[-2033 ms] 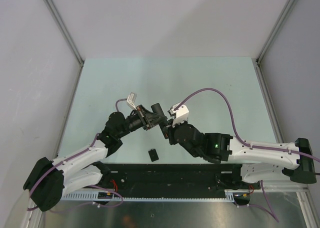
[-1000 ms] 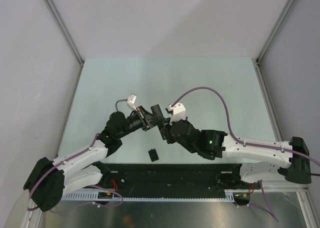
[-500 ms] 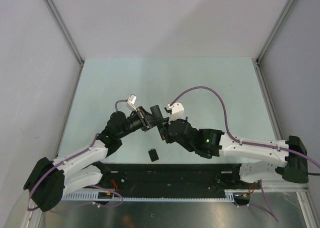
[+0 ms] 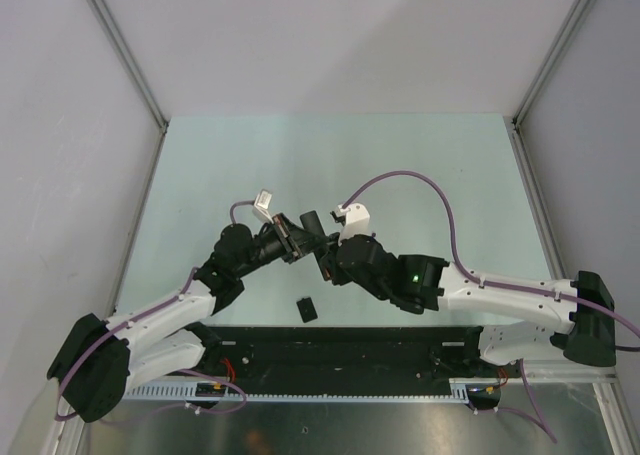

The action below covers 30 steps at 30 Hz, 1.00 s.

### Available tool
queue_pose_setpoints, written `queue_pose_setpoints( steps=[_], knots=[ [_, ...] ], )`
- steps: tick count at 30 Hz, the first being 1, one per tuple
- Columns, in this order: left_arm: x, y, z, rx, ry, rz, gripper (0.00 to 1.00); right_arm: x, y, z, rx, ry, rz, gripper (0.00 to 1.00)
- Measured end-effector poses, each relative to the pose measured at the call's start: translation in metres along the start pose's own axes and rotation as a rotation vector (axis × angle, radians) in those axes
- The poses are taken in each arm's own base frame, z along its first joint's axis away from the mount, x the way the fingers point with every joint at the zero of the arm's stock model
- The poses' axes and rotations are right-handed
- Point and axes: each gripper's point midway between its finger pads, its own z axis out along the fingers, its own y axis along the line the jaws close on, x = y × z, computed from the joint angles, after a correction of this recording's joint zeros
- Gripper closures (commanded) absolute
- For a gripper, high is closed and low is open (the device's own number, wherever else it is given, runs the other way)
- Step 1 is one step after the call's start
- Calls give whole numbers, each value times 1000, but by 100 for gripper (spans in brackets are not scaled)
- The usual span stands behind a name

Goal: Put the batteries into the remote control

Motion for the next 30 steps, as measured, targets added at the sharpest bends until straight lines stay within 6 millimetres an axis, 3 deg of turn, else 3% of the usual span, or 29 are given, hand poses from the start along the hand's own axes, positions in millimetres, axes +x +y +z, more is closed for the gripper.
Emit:
queue_pose_setpoints(
  steps=[11,30],
  knots=[
    [-1,-3,-1,25,-10,-8,100,-3,1,-2,-4,9,25,80],
    [-6,-14,-1,69,-34,-19,100,-6,4,-7,-17,21,59,71]
  ],
)
